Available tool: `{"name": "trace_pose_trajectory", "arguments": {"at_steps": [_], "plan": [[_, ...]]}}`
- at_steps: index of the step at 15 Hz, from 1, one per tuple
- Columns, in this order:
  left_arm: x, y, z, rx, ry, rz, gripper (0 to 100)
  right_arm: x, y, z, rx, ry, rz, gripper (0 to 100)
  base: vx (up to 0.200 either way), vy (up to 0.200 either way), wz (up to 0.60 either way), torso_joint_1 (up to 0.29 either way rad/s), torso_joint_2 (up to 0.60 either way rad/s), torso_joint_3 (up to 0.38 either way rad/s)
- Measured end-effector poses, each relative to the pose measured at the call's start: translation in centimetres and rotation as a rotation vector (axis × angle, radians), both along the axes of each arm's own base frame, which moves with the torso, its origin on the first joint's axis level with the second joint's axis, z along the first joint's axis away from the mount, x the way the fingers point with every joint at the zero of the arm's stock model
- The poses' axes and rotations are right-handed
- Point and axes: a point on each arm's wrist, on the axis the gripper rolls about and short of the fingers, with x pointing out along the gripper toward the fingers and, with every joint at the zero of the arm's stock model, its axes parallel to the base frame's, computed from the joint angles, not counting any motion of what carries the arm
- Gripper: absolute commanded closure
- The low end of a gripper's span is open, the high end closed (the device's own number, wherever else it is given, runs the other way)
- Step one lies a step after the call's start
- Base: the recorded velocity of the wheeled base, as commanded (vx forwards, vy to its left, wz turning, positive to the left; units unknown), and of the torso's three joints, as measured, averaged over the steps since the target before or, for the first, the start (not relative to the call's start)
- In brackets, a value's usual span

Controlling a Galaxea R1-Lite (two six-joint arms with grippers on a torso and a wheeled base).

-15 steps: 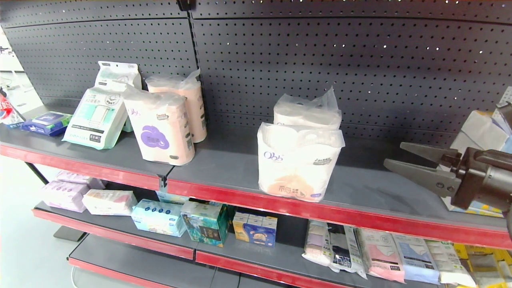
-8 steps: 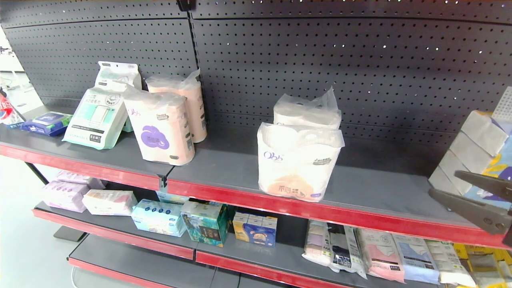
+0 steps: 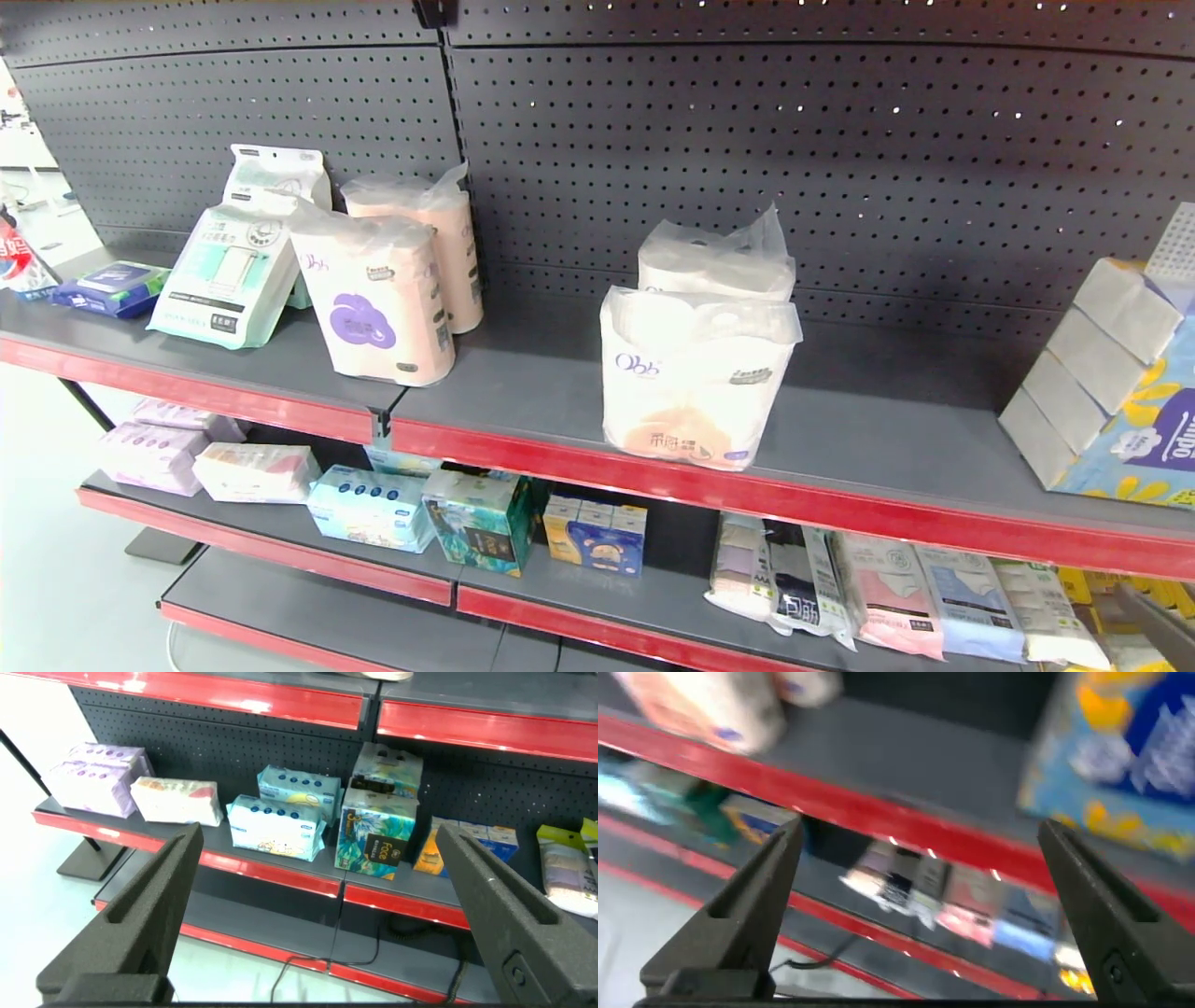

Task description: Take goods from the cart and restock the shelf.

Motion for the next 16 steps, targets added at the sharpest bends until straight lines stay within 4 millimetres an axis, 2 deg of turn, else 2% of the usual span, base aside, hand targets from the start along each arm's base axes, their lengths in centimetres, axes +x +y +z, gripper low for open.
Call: {"name": "trace_pose_trajectory", "arguments": {"at_steps": [3, 6, 11, 16], "plan": [[0.0, 0.0, 0.0, 0.0, 0.0, 0.0, 0, -2.0, 0.1, -3.0, -0.008, -0.024, -0.069, 0, 0.0, 0.0, 0.0, 0.0, 0.0, 0.0], [0.0, 0.0, 0.0, 0.0, 0.0, 0.0, 0, -3.6, 0.4, -5.2, 0.009, -0.01, -0.101, 0, 0.0, 0.0, 0.0, 0.0, 0.0, 0.0], [0.0, 0.0, 0.0, 0.0, 0.0, 0.0, 0, -4.7, 0.3, -5.8, 0.015, -0.092, -0.099, 0, 0.0, 0.0, 0.0, 0.0, 0.0, 0.0], [0.0, 0.0, 0.0, 0.0, 0.0, 0.0, 0, -5.4, 0.1, -6.2, 0.067, -0.148, -0.026, 0, 0.0, 0.0, 0.0, 0.0, 0.0, 0.0]]}}
